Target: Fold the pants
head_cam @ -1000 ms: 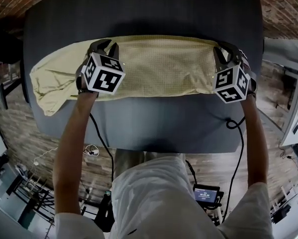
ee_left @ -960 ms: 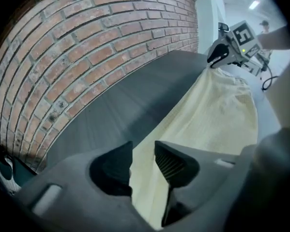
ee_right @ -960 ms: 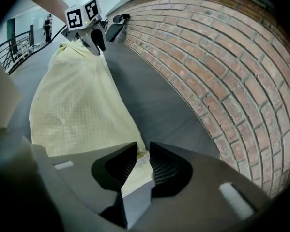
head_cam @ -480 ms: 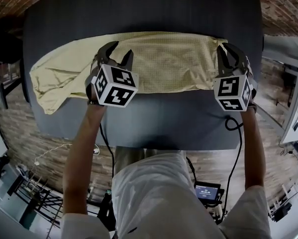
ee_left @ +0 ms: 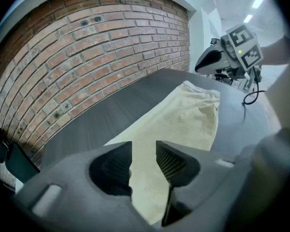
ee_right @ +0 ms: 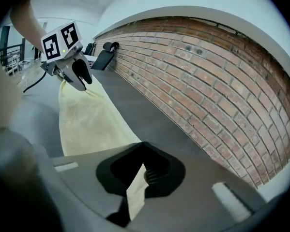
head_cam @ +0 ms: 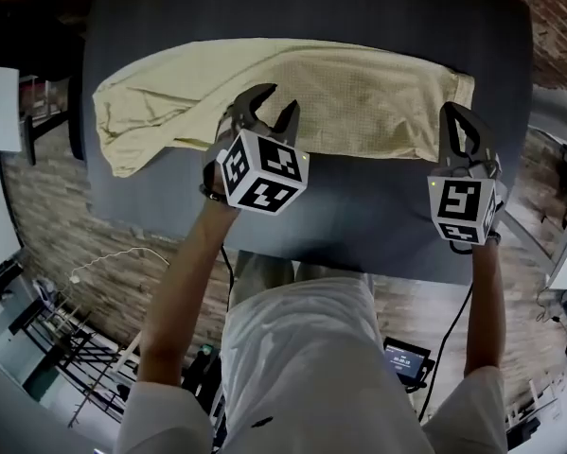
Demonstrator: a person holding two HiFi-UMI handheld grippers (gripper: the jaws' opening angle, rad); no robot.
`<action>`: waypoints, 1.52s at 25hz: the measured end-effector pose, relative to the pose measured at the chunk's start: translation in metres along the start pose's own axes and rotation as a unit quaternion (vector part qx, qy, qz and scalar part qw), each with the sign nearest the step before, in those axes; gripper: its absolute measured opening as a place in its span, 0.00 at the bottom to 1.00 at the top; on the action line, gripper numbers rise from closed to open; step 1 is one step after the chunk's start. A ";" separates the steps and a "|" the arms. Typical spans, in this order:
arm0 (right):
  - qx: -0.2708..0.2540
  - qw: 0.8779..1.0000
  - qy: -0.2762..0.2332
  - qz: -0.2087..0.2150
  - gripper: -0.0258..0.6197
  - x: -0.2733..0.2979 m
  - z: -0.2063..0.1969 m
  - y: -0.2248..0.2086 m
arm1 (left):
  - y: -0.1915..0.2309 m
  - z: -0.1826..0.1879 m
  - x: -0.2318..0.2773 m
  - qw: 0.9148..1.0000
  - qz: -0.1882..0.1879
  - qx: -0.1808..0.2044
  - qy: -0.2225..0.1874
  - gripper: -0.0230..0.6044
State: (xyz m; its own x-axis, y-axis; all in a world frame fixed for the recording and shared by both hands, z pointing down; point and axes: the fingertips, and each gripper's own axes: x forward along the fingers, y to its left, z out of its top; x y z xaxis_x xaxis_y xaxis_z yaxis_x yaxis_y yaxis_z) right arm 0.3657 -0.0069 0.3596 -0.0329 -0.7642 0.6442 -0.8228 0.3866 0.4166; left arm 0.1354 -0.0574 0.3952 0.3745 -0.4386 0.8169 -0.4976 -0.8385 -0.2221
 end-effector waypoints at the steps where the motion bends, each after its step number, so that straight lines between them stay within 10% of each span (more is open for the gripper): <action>1: -0.002 1.000 -0.007 0.004 0.05 -0.005 0.004 0.006 | -0.002 -0.004 -0.005 1.000 0.001 -0.004 -0.001 0.29; 23: -0.050 0.990 -0.069 0.112 0.05 -0.029 0.146 0.194 | 0.032 -0.184 -0.112 0.990 0.032 -0.139 0.002 0.15; 38: -0.067 0.987 -0.049 0.136 0.05 -0.011 0.228 0.307 | 0.110 -0.287 -0.133 0.988 0.025 -0.154 0.006 0.15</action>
State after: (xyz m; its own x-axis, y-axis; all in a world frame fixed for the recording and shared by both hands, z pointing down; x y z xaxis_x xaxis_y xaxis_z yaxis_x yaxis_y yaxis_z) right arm -0.0164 0.0022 0.3342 -0.3029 -0.6665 0.6812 -0.6940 0.6441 0.3217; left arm -0.1938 0.0013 0.4144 0.3348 -0.4718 0.8157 -0.7309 -0.6763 -0.0912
